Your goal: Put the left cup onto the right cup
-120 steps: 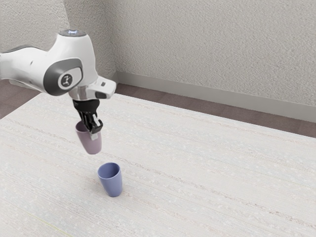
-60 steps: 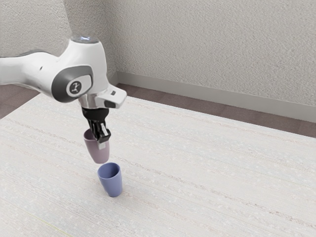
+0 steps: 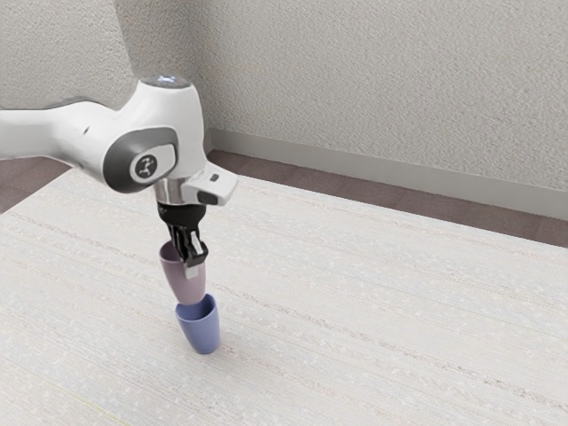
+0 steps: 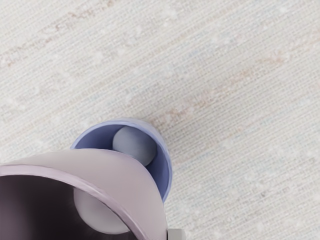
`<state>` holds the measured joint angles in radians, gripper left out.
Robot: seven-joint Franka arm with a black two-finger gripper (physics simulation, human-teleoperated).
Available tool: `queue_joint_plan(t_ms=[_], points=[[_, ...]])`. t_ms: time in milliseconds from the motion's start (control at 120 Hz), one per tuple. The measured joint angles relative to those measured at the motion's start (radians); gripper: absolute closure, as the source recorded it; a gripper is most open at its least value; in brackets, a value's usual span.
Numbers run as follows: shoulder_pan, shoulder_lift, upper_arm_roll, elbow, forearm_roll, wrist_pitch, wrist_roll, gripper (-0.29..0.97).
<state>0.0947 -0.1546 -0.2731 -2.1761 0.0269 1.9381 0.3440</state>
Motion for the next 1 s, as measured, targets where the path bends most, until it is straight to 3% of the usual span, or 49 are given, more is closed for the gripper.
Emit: queue_joint_plan(t_ms=[1000], points=[[0.001, 0.034, 0.000, -0.007, -0.011, 0.025, 0.000, 0.79]])
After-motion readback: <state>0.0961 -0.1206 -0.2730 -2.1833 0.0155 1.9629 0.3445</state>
